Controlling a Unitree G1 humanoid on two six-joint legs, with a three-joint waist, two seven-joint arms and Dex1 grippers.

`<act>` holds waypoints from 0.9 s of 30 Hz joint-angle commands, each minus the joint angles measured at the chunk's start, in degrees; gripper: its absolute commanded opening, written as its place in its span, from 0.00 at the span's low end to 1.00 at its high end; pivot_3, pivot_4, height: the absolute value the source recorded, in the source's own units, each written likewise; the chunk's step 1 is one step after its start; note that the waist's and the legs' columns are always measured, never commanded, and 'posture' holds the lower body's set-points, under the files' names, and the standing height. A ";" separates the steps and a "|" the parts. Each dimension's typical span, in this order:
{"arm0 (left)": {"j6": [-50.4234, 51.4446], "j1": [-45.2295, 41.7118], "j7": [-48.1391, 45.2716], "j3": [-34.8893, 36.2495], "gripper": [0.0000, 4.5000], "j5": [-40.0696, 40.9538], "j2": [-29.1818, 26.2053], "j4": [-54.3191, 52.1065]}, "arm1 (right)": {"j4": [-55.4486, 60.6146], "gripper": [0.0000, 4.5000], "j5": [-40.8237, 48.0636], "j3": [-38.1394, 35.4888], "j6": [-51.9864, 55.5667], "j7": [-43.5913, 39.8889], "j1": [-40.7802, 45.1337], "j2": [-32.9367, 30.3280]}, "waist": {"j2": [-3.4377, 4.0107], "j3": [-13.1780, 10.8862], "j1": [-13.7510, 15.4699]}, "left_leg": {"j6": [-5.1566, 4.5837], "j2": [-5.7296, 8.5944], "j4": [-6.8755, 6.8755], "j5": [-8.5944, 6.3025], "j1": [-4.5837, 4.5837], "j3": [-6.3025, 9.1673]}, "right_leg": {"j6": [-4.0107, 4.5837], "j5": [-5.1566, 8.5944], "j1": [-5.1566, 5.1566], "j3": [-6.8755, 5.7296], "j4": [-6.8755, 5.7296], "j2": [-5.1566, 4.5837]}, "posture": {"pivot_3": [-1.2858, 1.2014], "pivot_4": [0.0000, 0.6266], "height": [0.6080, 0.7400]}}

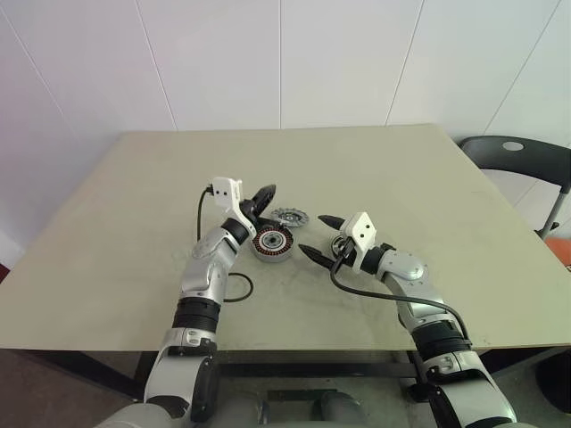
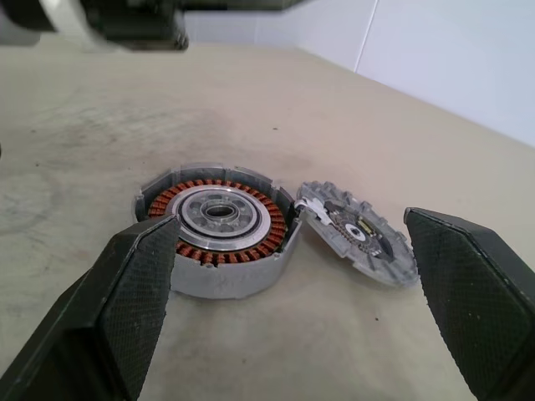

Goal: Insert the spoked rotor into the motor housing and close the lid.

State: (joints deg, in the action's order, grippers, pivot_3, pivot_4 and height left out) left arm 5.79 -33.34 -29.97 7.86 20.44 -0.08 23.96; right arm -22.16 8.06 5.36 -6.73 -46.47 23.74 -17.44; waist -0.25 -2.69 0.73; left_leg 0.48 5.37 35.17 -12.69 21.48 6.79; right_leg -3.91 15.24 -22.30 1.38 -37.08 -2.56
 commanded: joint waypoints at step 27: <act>0.35 1.15 -3.85 -2.47 0.01 -0.66 -2.04 -1.41 | 0.26 1.00 -0.01 -0.24 -1.75 0.51 1.73 0.30 | -0.01 0.03 -0.04 | 0.00 -0.01 -0.02 0.00 0.02 0.00 | 0.00 0.00 -0.03 0.01 0.01 0.01 | 0.52 0.00 1.00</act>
State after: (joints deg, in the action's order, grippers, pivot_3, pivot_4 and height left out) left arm 6.84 -32.32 -32.38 6.32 19.78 -1.44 24.42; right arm -22.73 7.99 5.37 -7.15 -46.10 23.87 -17.33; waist -0.26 -2.66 0.70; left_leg 0.48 5.36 35.15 -12.70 21.49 6.78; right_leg -3.90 15.24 -22.32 1.39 -37.08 -2.55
